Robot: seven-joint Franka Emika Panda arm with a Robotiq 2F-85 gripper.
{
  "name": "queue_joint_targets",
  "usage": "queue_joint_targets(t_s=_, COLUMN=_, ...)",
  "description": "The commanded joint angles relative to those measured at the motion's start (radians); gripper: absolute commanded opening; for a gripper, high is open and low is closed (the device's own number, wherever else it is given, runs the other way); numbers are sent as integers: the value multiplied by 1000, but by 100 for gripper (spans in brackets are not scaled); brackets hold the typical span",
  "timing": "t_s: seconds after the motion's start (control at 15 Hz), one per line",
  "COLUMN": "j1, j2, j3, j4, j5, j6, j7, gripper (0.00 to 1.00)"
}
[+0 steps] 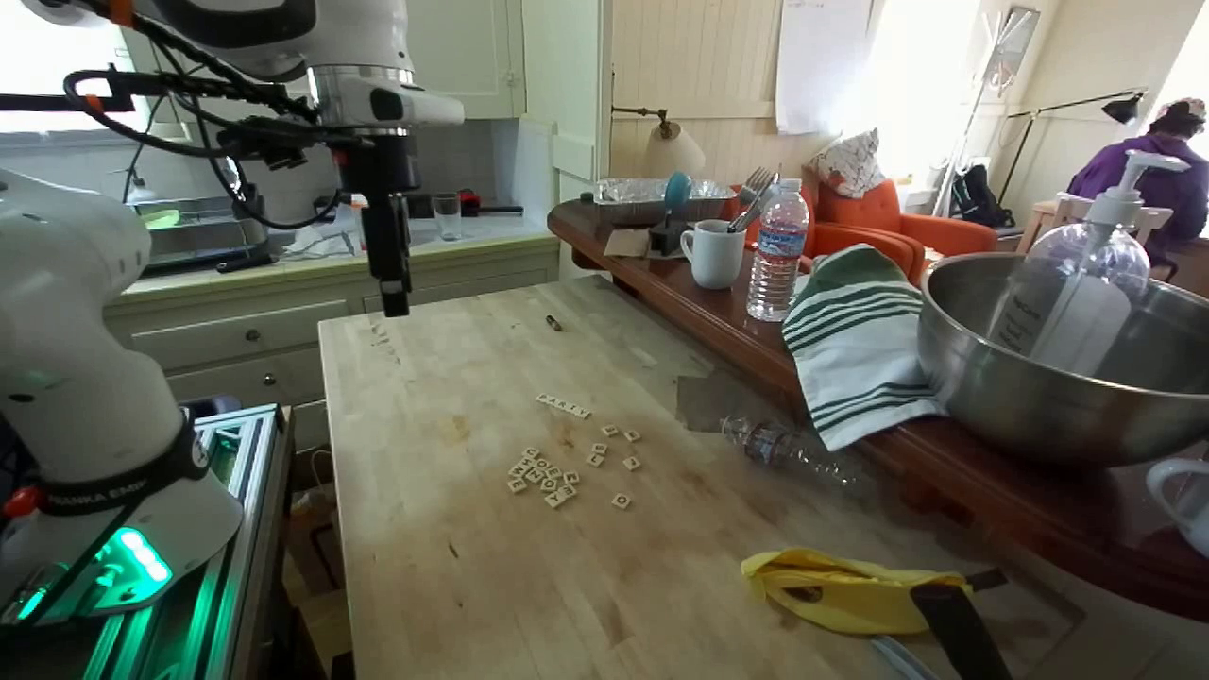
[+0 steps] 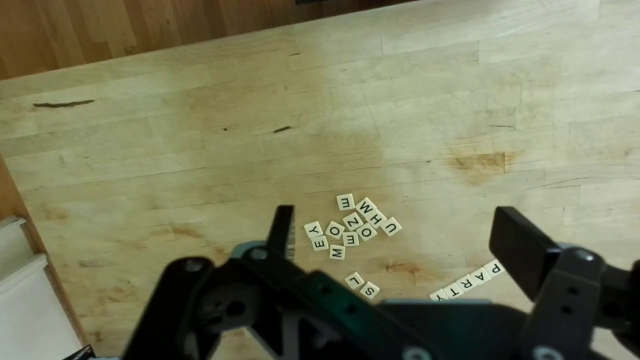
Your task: Create the word 'Later' using the letter tiles on the tabletop.
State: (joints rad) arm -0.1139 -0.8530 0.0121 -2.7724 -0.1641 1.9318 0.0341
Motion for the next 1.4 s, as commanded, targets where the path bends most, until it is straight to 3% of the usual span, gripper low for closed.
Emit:
queue_joint_targets(t_s=0.0, j1=91, j2=103, j3=-34, j4=2, j5=41, j6=129, j7=-81, gripper=100)
queue_joint_targets(t_s=0.27, j1=172, j2=252, j3=-34, j4=0, j5=74, j6=291, j7=-188, gripper=100)
queue_joint_targets(t_s=0.6, j1=256, j2=452, j3=-48, j4=35, j5=105, j6=386, j7=-371, gripper=100)
queue_joint_targets(t_s=0.67, j1=243, j2=488, j3=-19, j4=66, j5=89, j6=318, j7=-337, gripper=100)
queue_joint_targets(t_s=0.73, j1=226, j2=405, j3=-19, j4=17, j5=82, j6=358, j7=-313, gripper=100)
queue_joint_targets(t_s=1.07, j1=230, j2=482, j3=-10, j4=51, j5=83, j6=352, j7=-323, gripper=100)
queue_joint_targets(t_s=1.33, j1=215, j2=557, j3=-13, j4=60, j5=68, j6=487, j7=-308, gripper=100)
